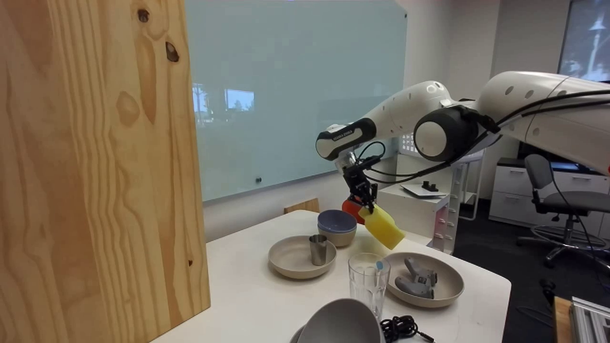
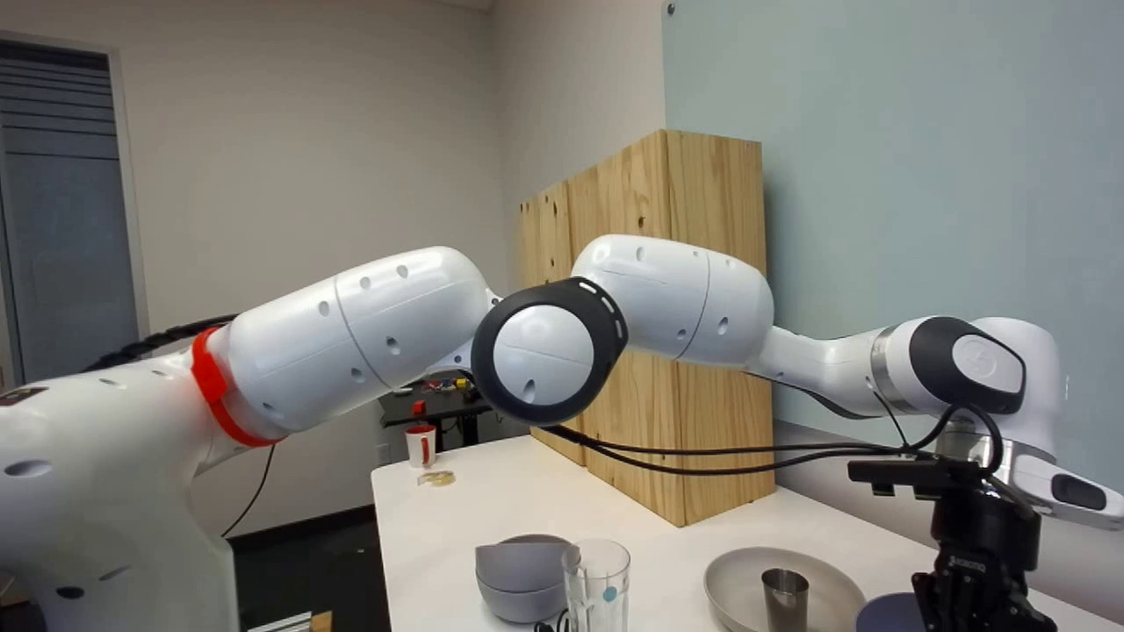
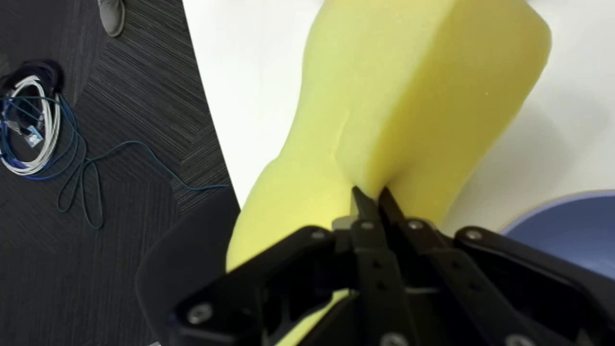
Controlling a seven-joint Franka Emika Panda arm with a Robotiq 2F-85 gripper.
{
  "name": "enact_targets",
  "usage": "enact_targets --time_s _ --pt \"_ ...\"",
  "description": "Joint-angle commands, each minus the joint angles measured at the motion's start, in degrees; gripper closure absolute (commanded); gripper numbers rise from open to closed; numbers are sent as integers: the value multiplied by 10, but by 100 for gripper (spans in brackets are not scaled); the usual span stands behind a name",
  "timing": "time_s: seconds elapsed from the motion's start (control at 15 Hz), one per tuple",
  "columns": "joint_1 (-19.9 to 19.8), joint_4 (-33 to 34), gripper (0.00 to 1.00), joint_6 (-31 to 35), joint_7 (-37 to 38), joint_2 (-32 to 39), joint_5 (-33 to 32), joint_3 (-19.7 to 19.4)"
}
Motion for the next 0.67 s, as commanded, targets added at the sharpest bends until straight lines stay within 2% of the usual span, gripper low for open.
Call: enact_targets --time_s 0.0,0.2,0.27,0.6 --pt "3 79 99 -24 17 49 17 8" --pt "3 105 99 -33 17 63 20 13" --pt "4 87 99 -27 22 53 20 17" --pt "4 92 99 -29 31 54 26 21"
